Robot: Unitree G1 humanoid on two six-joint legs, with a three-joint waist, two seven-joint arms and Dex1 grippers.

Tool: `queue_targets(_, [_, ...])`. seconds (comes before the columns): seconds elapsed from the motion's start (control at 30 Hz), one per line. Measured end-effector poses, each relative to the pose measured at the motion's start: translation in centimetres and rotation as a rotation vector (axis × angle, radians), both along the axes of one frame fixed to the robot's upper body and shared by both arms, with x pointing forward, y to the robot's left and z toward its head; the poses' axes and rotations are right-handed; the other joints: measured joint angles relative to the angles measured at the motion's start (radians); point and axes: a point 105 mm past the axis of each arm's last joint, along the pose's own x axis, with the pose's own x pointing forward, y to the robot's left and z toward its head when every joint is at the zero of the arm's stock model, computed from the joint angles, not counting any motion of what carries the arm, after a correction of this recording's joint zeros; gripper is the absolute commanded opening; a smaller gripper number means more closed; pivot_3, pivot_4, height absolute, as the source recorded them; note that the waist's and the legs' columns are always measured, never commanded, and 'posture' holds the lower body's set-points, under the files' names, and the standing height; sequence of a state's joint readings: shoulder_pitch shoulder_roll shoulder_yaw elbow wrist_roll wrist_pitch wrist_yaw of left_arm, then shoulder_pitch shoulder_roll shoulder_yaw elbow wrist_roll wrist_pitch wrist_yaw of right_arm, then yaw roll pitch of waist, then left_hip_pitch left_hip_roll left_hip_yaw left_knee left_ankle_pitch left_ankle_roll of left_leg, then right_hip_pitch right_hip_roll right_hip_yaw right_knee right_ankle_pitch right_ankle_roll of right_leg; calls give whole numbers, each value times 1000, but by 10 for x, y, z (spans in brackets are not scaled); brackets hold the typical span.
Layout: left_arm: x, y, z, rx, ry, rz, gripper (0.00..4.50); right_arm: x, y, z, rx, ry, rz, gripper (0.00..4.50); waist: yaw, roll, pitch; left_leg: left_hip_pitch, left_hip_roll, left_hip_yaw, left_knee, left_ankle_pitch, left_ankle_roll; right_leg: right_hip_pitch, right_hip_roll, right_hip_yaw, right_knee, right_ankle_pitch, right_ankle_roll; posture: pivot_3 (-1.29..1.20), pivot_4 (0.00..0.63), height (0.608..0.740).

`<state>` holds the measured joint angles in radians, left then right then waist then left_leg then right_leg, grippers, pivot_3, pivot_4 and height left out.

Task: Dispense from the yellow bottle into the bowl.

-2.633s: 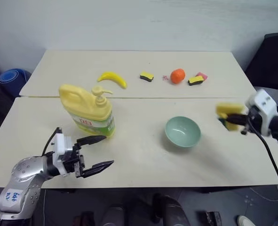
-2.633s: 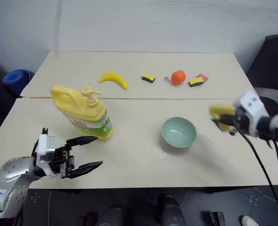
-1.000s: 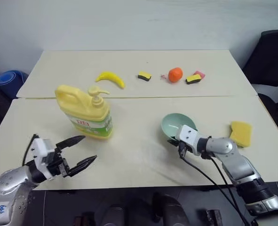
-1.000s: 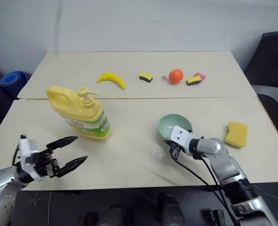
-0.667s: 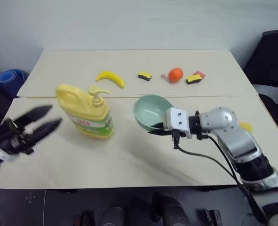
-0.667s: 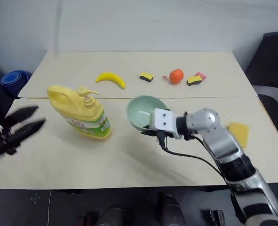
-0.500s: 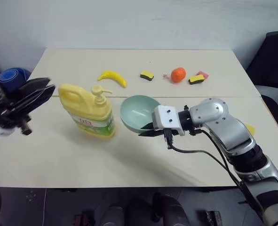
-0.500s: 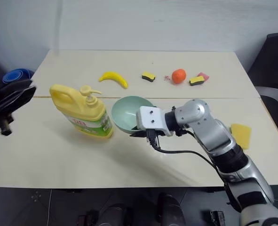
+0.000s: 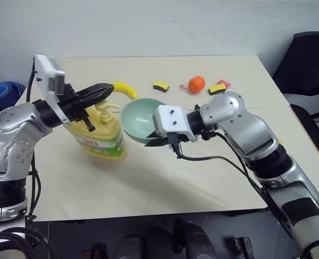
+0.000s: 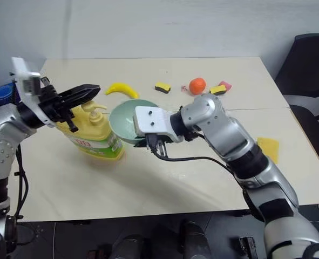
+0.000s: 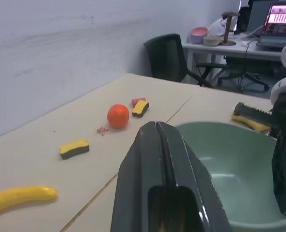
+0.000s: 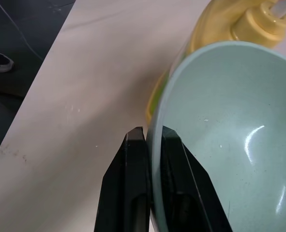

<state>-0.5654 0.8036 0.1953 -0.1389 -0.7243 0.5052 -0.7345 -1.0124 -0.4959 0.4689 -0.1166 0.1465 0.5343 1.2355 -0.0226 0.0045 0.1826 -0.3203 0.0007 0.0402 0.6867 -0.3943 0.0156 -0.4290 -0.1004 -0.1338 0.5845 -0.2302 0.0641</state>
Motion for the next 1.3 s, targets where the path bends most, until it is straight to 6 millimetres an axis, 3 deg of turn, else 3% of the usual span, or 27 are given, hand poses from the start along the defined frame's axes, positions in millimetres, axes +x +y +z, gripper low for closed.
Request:
queue_targets(0.53, [5, -1, -9, 45, 53, 77, 17, 8, 17, 5, 30, -2, -10, 0, -4, 1, -1, 2, -1, 0, 0, 0, 0, 1, -6, 1, 1, 0, 0, 0, 150, 740])
queue_targets(0.97, [8, 1, -30, 54, 61, 128, 17, 9, 18, 1, 35, 24, -25, 0, -5, 15, -20, 6, -1, 0, 0, 0, 0, 3, -8, 1, 4, -1, -1, 0, 150, 740])
queue_targets(1.1, [8, -3, -29, -31, 64, 111, 17, 9, 16, -3, 35, 34, -35, 0, -4, 16, -21, 5, -1, 0, 0, 0, 0, 2, -9, 1, 4, -1, -1, 0, 150, 740])
queue_targets(1.23, [3, 1, -17, -132, 60, 62, 17, 14, 2, -10, 23, 32, -67, 0, 0, 12, -19, 2, -2, -2, 0, 0, 0, 1, -9, 0, 3, -1, -1, 0, 150, 740])
queue_targets(1.3, [-8, 8, -4, -181, 23, -2, 17, 22, -28, -25, -15, 36, -132, 0, 5, 6, -15, -1, -2, -3, 0, 0, 0, -1, -10, -1, 1, -1, -1, 0, 150, 740])
